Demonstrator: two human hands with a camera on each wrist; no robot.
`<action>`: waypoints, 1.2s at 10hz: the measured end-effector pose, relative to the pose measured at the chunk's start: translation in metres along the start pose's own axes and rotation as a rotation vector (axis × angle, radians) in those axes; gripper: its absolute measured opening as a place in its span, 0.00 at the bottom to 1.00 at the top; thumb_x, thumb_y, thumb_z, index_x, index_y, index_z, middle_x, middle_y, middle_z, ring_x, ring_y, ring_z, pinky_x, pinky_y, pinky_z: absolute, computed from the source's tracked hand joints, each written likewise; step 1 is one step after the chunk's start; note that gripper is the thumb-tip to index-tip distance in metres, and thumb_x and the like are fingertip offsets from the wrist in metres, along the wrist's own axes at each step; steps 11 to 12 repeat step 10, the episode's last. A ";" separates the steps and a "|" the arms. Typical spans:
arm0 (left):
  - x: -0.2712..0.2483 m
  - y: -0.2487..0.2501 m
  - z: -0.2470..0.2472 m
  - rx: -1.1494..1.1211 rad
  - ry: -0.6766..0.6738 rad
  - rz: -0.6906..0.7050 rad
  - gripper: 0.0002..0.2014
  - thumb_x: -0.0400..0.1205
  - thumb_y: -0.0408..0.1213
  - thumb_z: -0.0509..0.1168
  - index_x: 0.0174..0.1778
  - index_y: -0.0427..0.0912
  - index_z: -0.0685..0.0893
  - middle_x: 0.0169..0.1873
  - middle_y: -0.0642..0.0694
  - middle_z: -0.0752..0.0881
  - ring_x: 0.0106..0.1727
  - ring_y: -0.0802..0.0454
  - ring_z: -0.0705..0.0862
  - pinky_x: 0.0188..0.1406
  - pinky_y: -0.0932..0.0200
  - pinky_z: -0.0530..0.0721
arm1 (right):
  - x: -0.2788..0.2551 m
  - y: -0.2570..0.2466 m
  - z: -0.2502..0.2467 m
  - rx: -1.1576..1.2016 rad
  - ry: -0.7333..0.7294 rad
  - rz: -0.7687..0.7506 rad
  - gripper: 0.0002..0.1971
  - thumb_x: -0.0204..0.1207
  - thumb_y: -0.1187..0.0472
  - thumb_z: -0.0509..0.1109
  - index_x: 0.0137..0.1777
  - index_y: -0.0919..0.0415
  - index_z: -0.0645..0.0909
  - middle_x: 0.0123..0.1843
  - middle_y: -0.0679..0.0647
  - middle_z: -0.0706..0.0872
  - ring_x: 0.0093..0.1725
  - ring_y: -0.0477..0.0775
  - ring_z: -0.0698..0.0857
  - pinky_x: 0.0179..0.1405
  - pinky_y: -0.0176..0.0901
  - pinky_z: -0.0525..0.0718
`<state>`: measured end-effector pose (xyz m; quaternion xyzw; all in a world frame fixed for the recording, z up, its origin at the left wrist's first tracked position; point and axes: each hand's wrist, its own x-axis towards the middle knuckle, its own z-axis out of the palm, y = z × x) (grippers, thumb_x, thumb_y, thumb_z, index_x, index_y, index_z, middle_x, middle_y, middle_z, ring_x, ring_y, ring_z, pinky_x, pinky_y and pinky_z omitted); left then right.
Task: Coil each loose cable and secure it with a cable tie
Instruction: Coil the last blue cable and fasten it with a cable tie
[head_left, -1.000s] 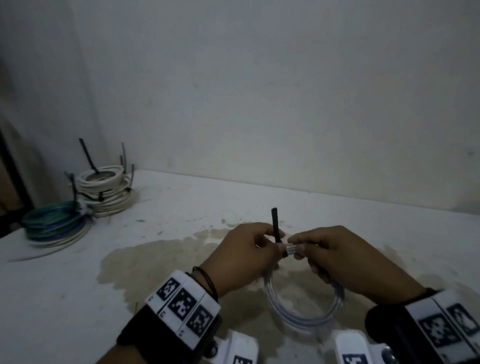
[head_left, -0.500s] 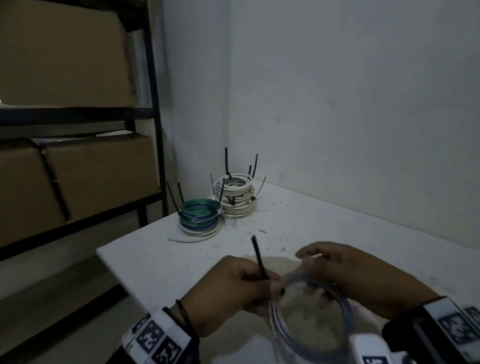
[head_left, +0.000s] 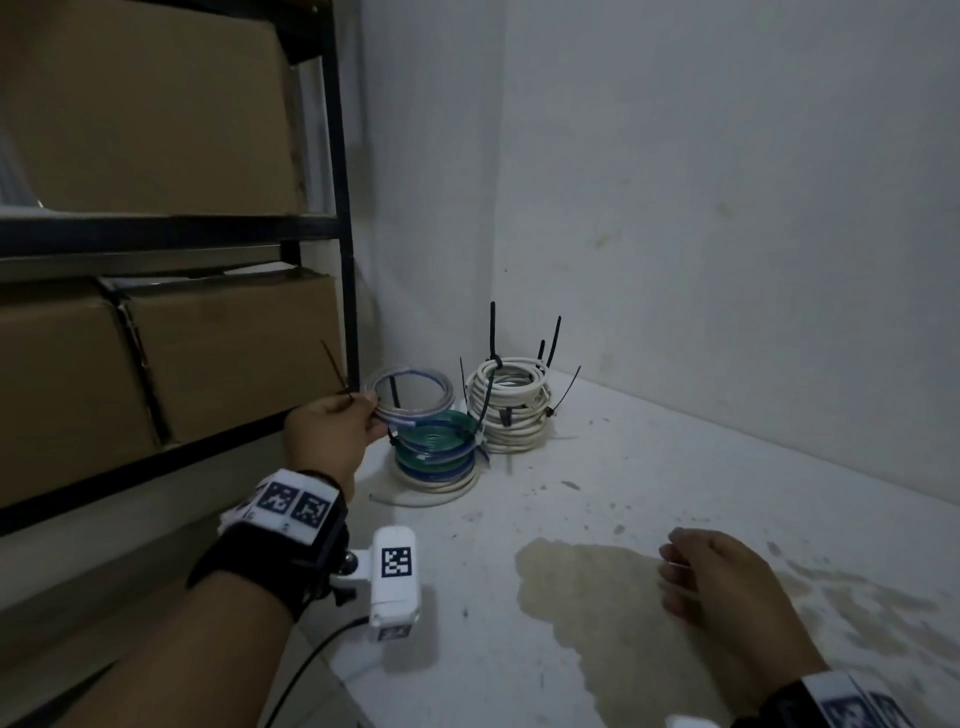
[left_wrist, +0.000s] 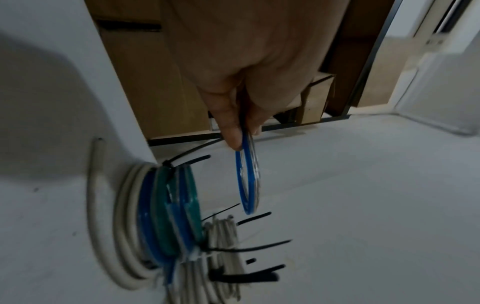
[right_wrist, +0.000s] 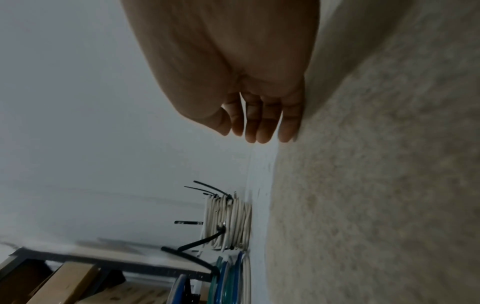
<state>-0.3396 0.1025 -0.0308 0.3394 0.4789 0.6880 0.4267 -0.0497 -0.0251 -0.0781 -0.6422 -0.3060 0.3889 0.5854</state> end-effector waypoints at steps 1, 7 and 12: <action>0.015 -0.020 0.008 0.052 0.011 -0.060 0.07 0.81 0.28 0.68 0.37 0.29 0.84 0.31 0.39 0.85 0.33 0.49 0.84 0.32 0.67 0.88 | 0.000 0.003 -0.002 0.022 0.007 0.002 0.08 0.81 0.69 0.62 0.45 0.74 0.79 0.35 0.64 0.78 0.33 0.58 0.74 0.31 0.47 0.74; 0.019 -0.037 0.013 0.840 -0.025 0.117 0.17 0.81 0.45 0.68 0.34 0.34 0.85 0.34 0.41 0.83 0.41 0.45 0.81 0.41 0.62 0.71 | 0.010 0.017 -0.008 0.036 -0.021 0.001 0.11 0.83 0.66 0.62 0.41 0.71 0.79 0.38 0.65 0.80 0.37 0.58 0.78 0.37 0.49 0.80; -0.001 -0.029 0.004 0.675 -0.040 0.045 0.12 0.81 0.39 0.68 0.56 0.37 0.81 0.46 0.45 0.81 0.56 0.44 0.79 0.53 0.60 0.70 | 0.007 0.016 -0.009 0.034 -0.054 -0.028 0.13 0.82 0.63 0.64 0.42 0.72 0.81 0.39 0.65 0.83 0.38 0.58 0.81 0.43 0.50 0.82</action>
